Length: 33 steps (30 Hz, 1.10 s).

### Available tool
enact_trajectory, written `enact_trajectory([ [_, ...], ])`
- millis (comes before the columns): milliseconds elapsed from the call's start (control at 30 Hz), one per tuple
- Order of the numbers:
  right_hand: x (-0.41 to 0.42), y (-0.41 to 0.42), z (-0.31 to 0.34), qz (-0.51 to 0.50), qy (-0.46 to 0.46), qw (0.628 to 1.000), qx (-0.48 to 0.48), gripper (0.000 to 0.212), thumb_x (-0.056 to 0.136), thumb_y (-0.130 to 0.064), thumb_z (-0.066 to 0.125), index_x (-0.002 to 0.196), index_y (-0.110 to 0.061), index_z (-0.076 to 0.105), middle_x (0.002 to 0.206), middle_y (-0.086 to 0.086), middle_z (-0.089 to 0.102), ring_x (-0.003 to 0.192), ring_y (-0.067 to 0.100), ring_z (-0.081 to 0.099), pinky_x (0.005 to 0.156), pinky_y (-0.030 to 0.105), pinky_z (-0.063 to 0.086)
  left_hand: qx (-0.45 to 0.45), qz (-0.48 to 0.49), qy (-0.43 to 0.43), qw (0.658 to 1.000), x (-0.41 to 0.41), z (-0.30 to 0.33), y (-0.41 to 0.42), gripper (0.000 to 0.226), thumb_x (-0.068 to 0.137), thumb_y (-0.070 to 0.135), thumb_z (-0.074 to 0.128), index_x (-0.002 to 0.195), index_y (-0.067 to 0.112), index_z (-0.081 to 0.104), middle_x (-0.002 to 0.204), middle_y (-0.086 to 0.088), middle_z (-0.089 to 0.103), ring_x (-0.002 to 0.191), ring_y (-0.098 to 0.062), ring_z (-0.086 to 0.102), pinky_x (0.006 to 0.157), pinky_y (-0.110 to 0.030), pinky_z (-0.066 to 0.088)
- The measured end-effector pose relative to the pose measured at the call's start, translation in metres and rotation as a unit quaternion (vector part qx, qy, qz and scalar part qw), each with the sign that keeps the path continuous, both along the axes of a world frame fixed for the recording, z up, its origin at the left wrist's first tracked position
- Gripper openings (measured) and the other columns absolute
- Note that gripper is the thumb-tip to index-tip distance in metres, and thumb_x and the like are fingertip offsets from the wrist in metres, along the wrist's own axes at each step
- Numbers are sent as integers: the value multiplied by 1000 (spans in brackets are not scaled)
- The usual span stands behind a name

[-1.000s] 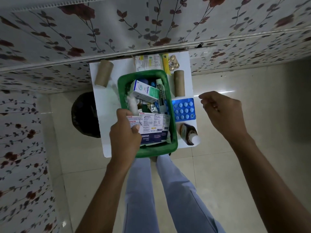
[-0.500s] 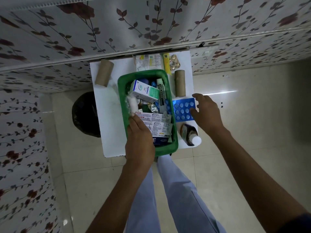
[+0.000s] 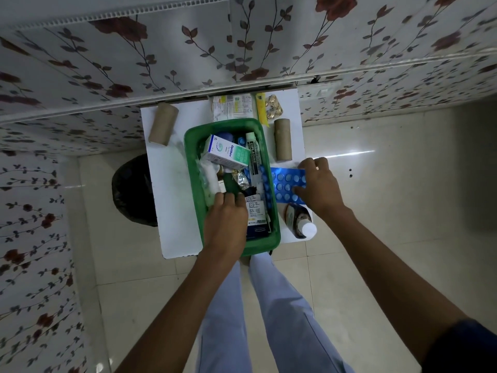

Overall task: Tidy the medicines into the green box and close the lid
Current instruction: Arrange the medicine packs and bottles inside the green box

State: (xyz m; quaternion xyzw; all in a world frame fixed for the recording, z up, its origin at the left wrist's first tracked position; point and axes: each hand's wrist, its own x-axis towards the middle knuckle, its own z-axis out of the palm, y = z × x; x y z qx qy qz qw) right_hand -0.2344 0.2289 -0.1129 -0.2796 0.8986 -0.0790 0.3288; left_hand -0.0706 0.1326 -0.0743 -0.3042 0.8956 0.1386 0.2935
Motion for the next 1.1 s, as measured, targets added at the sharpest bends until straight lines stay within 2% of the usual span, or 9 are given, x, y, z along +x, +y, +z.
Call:
enact_trajectory([
  [100, -4, -2, 2, -17, -11, 1000, 1, 44, 76, -9, 70, 113, -2, 47, 117, 21, 51, 99, 35, 57, 72, 33, 44, -33, -26, -21, 999, -1, 3, -2, 53, 75, 8, 67, 126, 3, 52, 112, -17, 63, 108, -34, 54, 79, -39, 52],
  [300, -13, -10, 51, -48, 9, 999, -20, 27, 85, -4, 56, 111, -4, 47, 108, 24, 64, 93, 37, 62, 64, 32, 44, 41, -13, -13, 999, -2, 11, -12, 67, 85, 11, 55, 142, 0, 21, 138, -18, 38, 127, -33, 33, 97, -40, 41],
  [433, -13, -10, 99, -69, 67, 992, -81, 26, 88, -5, 54, 112, -9, 47, 106, 19, 64, 91, 35, 62, 60, 26, 44, 63, 120, 220, 966, -3, 30, -28, 48, 83, -1, 48, 130, 7, 49, 124, -15, 57, 109, -30, 55, 83, -36, 48],
  [533, 2, -26, 125, -69, 6, 988, -135, 32, 86, -3, 52, 115, -17, 49, 92, 3, 55, 78, 21, 52, 47, 9, 36, 34, 234, 388, 891, 5, 43, -51, 34, 82, -1, 42, 106, 5, 65, 98, -16, 69, 87, -26, 65, 75, -25, 44],
  [600, 19, -41, 126, -3, -65, 991, -115, 34, 84, -2, 54, 113, -20, 52, 90, 0, 52, 77, 19, 51, 49, 13, 40, 27, 286, 416, 863, 10, 43, -70, 31, 83, 0, 41, 101, 4, 66, 94, -15, 70, 84, -23, 65, 75, -21, 43],
  [700, 52, -60, 110, 127, -117, 985, -16, 33, 85, 0, 52, 113, -15, 50, 99, 9, 62, 87, 28, 61, 68, 36, 52, 15, 321, 405, 856, 15, 31, -93, 29, 84, 2, 43, 101, 4, 66, 97, -15, 70, 86, -23, 65, 74, -16, 41],
  [800, 67, -72, 96, 185, -64, 981, -5, 28, 86, -4, 52, 114, -8, 49, 107, 16, 63, 94, 31, 62, 76, 36, 50, -4, 329, 371, 868, 17, 11, -116, 24, 85, 2, 47, 99, 7, 66, 102, -16, 67, 90, -29, 63, 77, -25, 44],
  [967, 17, -104, 92, -46, -22, 988, -149, 12, 84, -16, 58, 93, -11, 64, 90, 10, 72, 78, 26, 65, 73, 34, 54, -47, 332, 253, 907, 2, -16, -162, 33, 82, 9, 55, 113, -2, 52, 120, -28, 51, 112, -40, 46, 88, -40, 38],
  [1100, -33, -138, 62, -125, 15, 989, -73, 32, 87, -33, 51, 101, -6, 59, 99, 19, 68, 92, 34, 62, 77, 32, 45, -63, 323, 163, 930, -16, -35, -193, 60, 78, 24, 66, 124, -5, 42, 129, -30, 44, 120, -44, 40, 98, -47, 35],
])
